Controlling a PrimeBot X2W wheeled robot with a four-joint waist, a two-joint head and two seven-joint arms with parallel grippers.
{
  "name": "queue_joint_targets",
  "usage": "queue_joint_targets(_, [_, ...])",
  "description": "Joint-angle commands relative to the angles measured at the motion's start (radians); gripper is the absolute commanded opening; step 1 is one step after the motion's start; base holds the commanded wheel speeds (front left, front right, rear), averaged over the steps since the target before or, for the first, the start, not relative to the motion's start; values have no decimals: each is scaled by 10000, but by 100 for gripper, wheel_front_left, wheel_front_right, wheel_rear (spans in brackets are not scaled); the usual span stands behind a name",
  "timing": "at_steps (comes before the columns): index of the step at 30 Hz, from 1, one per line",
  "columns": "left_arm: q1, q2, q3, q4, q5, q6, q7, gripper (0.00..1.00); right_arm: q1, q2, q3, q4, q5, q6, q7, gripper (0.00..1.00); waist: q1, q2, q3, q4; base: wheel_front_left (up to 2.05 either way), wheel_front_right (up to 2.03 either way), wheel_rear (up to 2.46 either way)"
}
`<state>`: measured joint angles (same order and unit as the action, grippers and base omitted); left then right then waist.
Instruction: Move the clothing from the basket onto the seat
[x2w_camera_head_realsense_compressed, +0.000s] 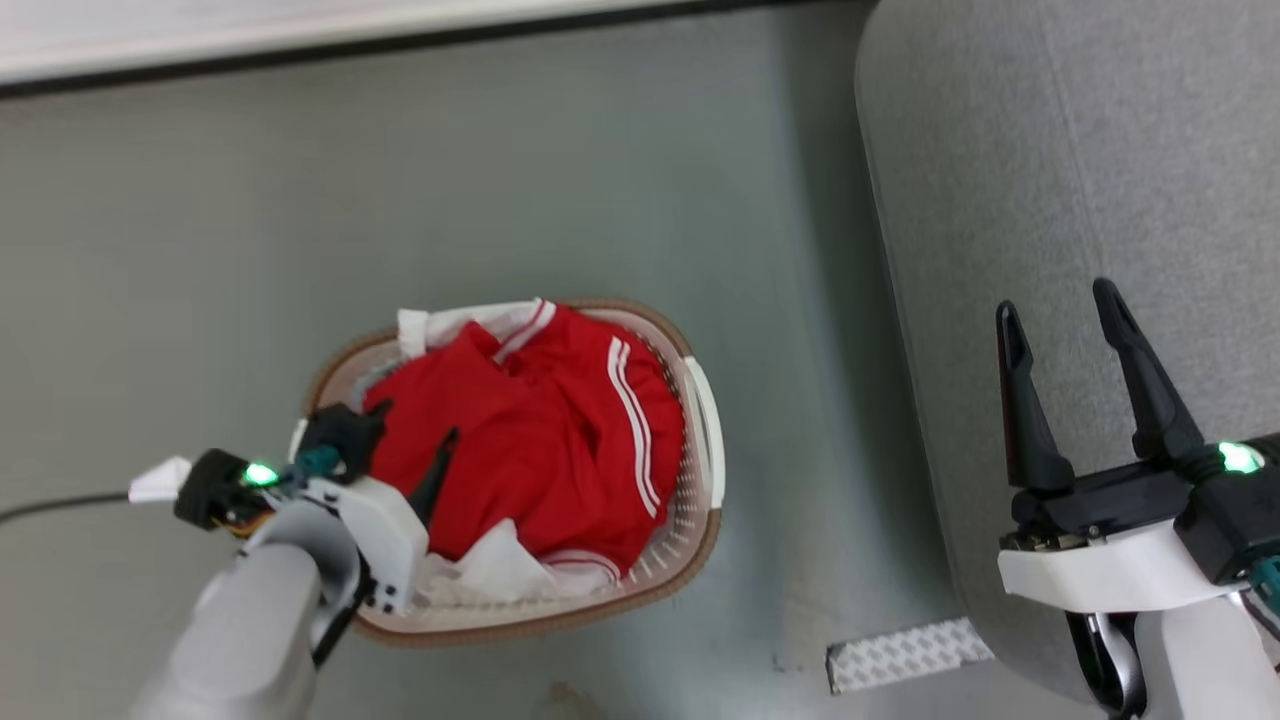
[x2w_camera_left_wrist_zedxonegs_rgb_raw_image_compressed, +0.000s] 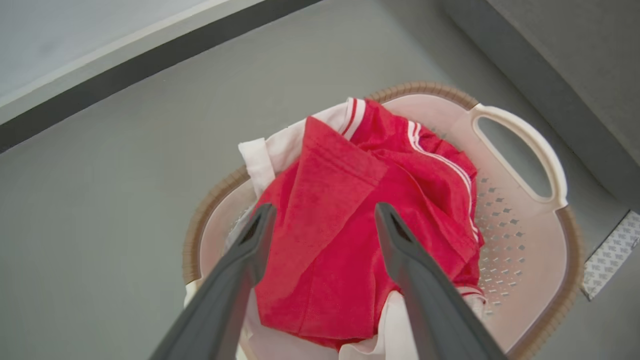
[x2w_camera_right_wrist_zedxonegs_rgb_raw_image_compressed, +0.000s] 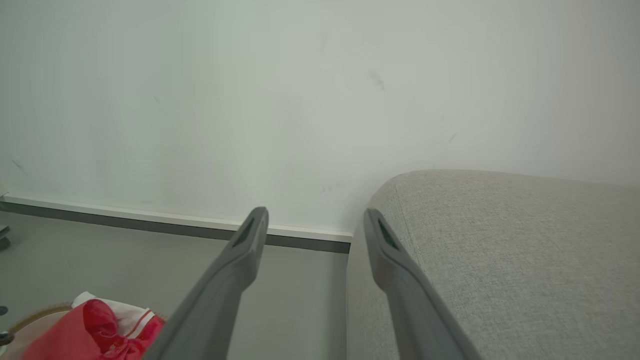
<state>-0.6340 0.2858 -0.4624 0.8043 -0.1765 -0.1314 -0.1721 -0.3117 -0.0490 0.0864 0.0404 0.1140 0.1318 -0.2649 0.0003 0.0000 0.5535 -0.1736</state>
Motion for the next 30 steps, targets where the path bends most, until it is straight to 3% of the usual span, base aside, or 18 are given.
queue_joint_targets(1, [-292, 149, -137, 184, -135, 17, 72, 100, -189, -26, 6, -93, 32, -21, 7, 100, -3, 0, 680, -320, 0, 0, 0])
queue_joint_targets(12, [-2097, 719, -1139, 1755, -612, 17, 189, 100, -543, -26, 331, -537, 304, -21, 7, 100, -3, 0, 1640, -535, 0, 0, 0])
queue_joint_targets(30, [-3297, 1079, -3605, 1945, -1950, 17, 248, 100, -779, -25, 586, -786, 502, -21, 7, 100, -3, 0, 2777, -646, 0, 0, 0])
